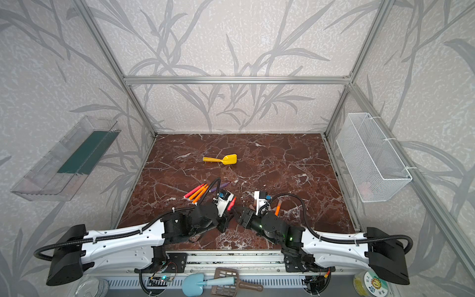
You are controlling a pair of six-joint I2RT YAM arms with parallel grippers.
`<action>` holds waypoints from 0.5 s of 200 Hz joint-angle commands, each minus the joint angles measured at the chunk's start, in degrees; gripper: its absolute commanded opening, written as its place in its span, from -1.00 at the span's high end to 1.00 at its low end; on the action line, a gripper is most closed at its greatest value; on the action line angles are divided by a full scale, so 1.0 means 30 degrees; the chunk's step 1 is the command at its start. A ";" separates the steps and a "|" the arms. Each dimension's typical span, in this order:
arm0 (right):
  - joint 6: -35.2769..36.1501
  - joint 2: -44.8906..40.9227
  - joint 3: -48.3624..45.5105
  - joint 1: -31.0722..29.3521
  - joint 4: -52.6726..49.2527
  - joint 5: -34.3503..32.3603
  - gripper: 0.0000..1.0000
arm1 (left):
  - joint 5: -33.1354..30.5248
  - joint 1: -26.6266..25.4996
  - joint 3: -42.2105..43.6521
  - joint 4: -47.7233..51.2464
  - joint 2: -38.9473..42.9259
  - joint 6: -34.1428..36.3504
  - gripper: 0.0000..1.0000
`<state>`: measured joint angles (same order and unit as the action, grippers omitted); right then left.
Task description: Insert the pens into the pen caps
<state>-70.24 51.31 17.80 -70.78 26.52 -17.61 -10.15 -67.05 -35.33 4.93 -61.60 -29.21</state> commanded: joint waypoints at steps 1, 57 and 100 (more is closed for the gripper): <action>0.1801 -0.2096 0.0699 0.0335 -0.6375 -0.1861 -0.05 | -0.1861 0.0236 -0.0545 0.1370 0.0023 -0.1336 1.00; 0.4416 -0.4208 0.1756 0.2370 -1.3544 -0.3756 -0.06 | -0.0939 0.1650 -0.0047 0.2346 -0.0218 -0.3191 1.00; 0.6937 0.0667 0.3637 0.5183 -1.4008 -0.1175 -0.03 | -0.0836 0.1926 -0.0115 0.2869 -0.0529 -0.3672 1.00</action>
<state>-55.99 46.28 24.77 -58.92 -11.05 -24.91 -12.34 -61.41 -35.51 11.57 -62.54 -37.71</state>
